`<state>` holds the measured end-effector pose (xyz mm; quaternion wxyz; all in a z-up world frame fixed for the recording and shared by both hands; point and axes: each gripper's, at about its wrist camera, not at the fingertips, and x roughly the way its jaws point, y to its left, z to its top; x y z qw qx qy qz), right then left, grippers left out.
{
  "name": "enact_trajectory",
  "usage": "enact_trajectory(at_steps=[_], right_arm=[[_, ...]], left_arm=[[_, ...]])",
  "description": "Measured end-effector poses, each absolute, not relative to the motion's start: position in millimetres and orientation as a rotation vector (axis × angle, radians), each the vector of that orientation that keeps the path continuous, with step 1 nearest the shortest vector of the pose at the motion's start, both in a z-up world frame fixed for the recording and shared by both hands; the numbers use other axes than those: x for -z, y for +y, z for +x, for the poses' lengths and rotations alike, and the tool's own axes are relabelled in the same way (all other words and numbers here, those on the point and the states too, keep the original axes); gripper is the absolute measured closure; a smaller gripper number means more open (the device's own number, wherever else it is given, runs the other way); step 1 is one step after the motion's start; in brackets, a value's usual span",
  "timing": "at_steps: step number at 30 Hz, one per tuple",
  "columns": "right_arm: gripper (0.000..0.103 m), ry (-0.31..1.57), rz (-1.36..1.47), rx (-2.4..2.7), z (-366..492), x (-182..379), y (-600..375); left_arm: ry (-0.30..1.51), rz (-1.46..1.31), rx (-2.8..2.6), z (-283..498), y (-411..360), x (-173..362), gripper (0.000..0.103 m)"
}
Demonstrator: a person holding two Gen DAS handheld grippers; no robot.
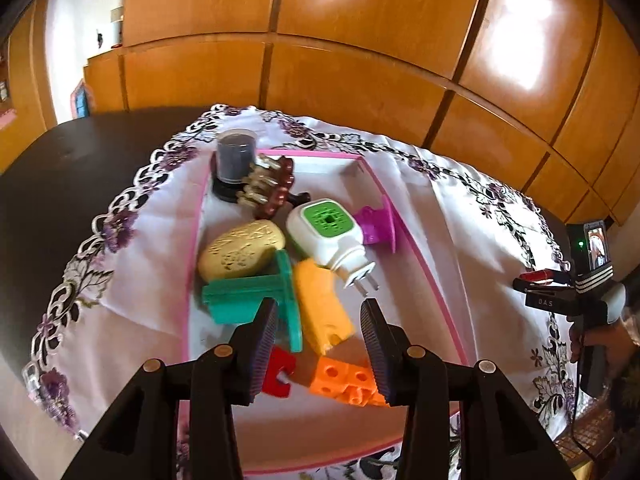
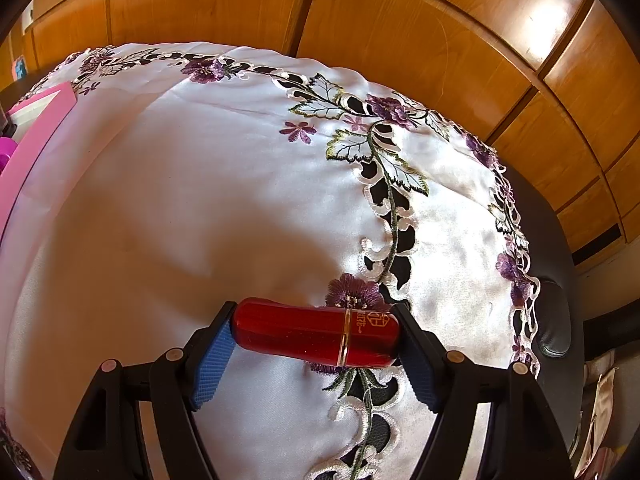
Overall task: Organize rigid objects
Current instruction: 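Lower the orange clip into the tray and open the left tool, then carry the red tube into the tray and open the right tool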
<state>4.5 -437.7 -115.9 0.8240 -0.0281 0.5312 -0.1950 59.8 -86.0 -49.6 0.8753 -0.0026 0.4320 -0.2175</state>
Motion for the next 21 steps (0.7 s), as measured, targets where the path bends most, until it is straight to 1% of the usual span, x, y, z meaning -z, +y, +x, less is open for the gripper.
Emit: enact_trajectory(at_steps=[5, 12, 21], right_arm=[[0.027, 1.127, -0.075, 0.419, 4, 115, -436], [0.027, 1.126, -0.085, 0.421, 4, 115, -435], [0.027, 1.126, -0.047, 0.421, 3, 116, -438]], left_arm=[[0.881, 0.002, 0.427, 53, -80, 43, 0.059], [0.8, 0.071, 0.409, 36, -85, 25, 0.059], [0.803, 0.071, 0.407, 29, -82, 25, 0.059]])
